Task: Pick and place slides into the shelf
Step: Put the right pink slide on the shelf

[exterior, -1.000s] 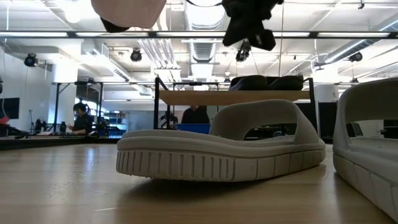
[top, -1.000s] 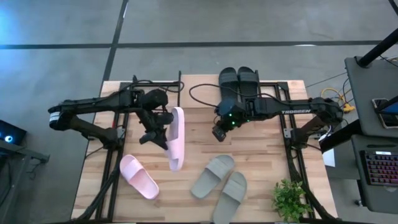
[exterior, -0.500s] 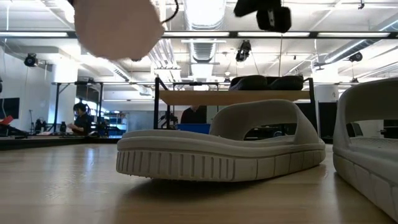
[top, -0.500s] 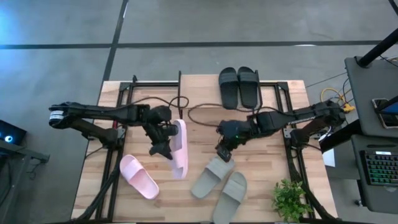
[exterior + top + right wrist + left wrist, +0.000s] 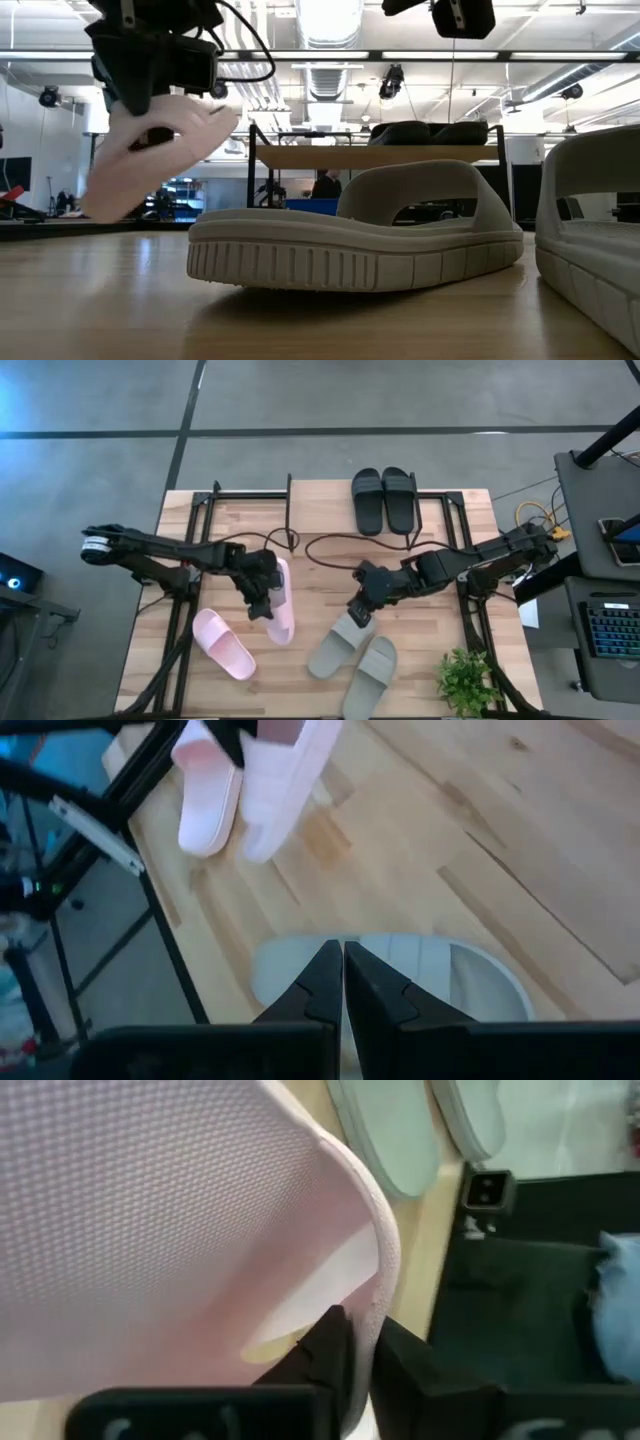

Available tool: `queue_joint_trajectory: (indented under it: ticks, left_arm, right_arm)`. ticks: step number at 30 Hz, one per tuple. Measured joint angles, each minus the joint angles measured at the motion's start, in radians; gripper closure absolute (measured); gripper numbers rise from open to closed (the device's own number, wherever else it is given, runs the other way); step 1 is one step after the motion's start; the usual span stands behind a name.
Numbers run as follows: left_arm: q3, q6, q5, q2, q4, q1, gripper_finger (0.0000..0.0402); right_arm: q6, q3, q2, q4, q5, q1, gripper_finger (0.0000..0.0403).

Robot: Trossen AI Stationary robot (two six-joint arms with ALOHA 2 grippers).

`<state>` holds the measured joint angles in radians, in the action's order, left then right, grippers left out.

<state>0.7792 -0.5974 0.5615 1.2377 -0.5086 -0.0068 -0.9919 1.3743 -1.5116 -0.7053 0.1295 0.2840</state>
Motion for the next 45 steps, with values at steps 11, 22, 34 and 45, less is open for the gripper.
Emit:
queue_joint_trajectory:
  ticks: [11,22,34,45]
  left_arm:
    - [0.001,-0.077,-0.058,0.0,0.023,-0.125,0.024]
    - [0.0,-0.143,-0.136,-0.086,-0.154,-0.256,0.02]
    - [-0.147,-0.42,-0.28,-0.055,0.029,-0.446,0.0332]
    - [-0.222,-0.55,-0.604,-0.024,0.027,-0.448,0.0395]
  right_arm:
    - [-0.192,-0.001,-0.052,0.03,0.021,0.026,0.0394]
    - [-0.177,0.027,-0.187,0.23,0.0,0.058,0.0394]
    - [0.007,0.187,-0.374,0.244,-0.085,-0.028,0.0394]
    - [0.089,0.292,-0.501,0.232,-0.215,-0.07,0.0394]
